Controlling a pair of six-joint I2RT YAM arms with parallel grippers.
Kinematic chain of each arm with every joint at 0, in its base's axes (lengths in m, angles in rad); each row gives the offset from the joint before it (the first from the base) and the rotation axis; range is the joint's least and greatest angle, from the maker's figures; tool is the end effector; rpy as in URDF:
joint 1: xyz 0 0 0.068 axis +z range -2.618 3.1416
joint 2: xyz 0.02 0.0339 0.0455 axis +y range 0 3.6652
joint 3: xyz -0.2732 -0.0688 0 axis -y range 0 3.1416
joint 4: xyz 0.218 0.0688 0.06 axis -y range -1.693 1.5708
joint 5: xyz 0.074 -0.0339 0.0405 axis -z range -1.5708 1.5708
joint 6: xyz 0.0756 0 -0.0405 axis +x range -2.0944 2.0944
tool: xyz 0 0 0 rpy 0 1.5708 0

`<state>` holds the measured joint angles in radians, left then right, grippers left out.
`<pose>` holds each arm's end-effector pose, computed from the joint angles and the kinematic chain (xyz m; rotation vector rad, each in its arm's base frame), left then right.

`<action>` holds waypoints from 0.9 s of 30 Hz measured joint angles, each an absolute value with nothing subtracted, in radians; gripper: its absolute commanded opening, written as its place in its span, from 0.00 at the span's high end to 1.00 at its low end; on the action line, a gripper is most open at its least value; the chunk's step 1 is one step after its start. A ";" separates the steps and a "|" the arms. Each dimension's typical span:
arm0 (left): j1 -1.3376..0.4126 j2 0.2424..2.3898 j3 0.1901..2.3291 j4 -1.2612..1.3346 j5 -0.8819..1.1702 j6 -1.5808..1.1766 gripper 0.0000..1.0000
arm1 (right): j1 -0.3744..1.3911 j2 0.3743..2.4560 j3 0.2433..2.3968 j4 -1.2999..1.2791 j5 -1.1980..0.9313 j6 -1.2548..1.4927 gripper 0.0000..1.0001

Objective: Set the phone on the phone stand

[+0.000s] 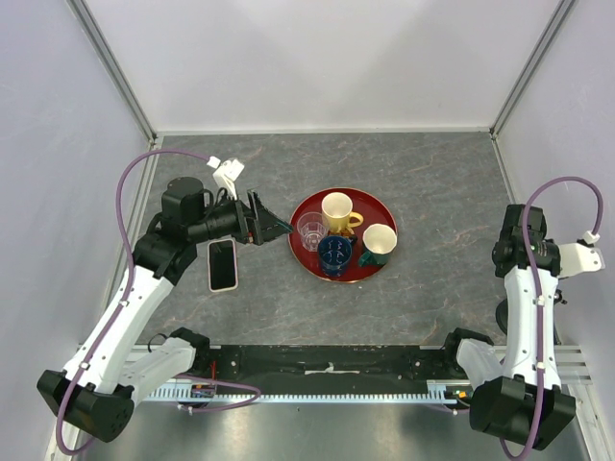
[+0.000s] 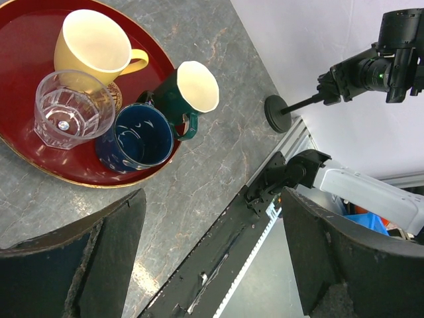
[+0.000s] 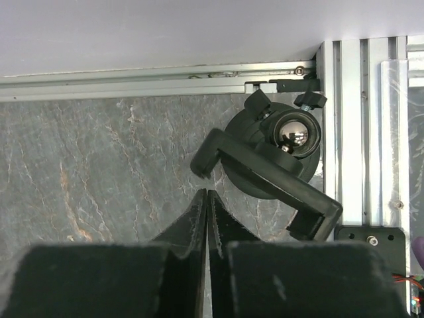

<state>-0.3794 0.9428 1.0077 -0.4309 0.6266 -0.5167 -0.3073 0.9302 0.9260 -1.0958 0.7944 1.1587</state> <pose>0.1688 -0.1150 0.3602 0.3082 2.0315 -1.1831 0.1100 -0.0915 0.2785 1.7268 1.5689 -0.6570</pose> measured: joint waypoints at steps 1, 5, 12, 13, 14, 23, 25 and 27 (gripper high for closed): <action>-0.379 0.943 1.008 -0.430 0.626 -0.516 0.12 | -0.307 0.930 0.925 -1.093 0.794 1.156 0.99; -0.380 0.943 1.008 -0.431 0.626 -0.514 0.12 | -0.308 0.913 0.915 -1.067 0.787 1.123 1.00; -0.386 0.945 1.007 -0.430 0.622 -0.514 0.12 | -0.308 0.797 0.870 -0.959 0.693 0.964 0.38; -0.388 0.947 1.007 -0.430 0.621 -0.514 0.12 | -0.307 0.783 0.873 -0.949 0.679 0.941 0.28; -0.389 0.948 1.007 -0.430 0.621 -0.514 0.12 | -0.307 0.776 0.884 -0.947 0.666 0.915 0.07; -0.402 0.957 1.007 -0.430 0.622 -0.514 0.12 | -0.301 0.836 1.042 -0.957 0.732 0.802 0.02; -0.406 0.957 1.007 -0.429 0.623 -0.514 0.12 | -0.300 0.857 1.044 -0.961 0.768 0.781 0.02; -0.409 0.958 1.007 -0.429 0.630 -0.514 0.12 | -0.299 0.881 1.043 -0.960 0.799 0.761 0.02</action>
<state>-0.4091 0.9577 1.0073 -0.4286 0.6300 -0.5140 -0.2985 0.8806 1.0431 -0.9600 0.7986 0.7612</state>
